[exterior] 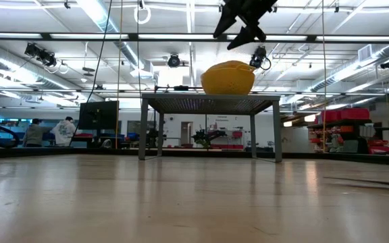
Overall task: Pick & Place Fruit
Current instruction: Put the blue patterned table knife on the shelf
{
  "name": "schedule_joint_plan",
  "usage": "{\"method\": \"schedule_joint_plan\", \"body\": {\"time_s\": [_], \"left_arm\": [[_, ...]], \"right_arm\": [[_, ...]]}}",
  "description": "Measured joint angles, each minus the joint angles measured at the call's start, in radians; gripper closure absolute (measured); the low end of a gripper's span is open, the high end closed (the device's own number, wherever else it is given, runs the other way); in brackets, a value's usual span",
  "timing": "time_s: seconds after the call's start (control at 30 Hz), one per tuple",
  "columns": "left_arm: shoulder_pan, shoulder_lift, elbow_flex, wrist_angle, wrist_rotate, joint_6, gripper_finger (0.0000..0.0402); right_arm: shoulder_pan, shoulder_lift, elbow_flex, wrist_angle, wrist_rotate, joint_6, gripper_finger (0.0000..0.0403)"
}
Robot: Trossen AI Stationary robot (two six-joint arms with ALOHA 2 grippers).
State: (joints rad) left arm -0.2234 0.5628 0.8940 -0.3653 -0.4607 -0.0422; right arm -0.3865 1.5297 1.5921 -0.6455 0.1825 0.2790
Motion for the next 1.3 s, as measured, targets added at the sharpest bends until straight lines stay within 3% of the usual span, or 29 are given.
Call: {"method": "schedule_joint_plan", "body": {"time_s": [0.3,0.5,0.67,0.97,1.3], "left_arm": [[0.0,0.0,0.0,-0.001,-0.022,0.0,0.026],[0.0,0.0,0.0,-0.002,-0.022,-0.023,0.026],[0.0,0.0,0.0,-0.002,-0.015,-0.029,0.026],[0.0,0.0,0.0,-0.002,0.0,-0.029,0.026],[0.0,0.0,0.0,-0.002,0.058,-0.026,0.026]], "right_arm": [[0.098,-0.013,0.0,-0.002,-0.005,-0.025,0.0077],[0.199,-0.013,0.0,-0.017,-0.082,-0.026,0.0077],[0.293,-0.013,0.0,-0.067,-0.086,-0.007,0.0077],[0.46,-0.013,0.0,-0.098,0.047,0.022,0.0077],[0.585,-0.015,0.0,-0.22,0.16,0.216,0.0077]]}}
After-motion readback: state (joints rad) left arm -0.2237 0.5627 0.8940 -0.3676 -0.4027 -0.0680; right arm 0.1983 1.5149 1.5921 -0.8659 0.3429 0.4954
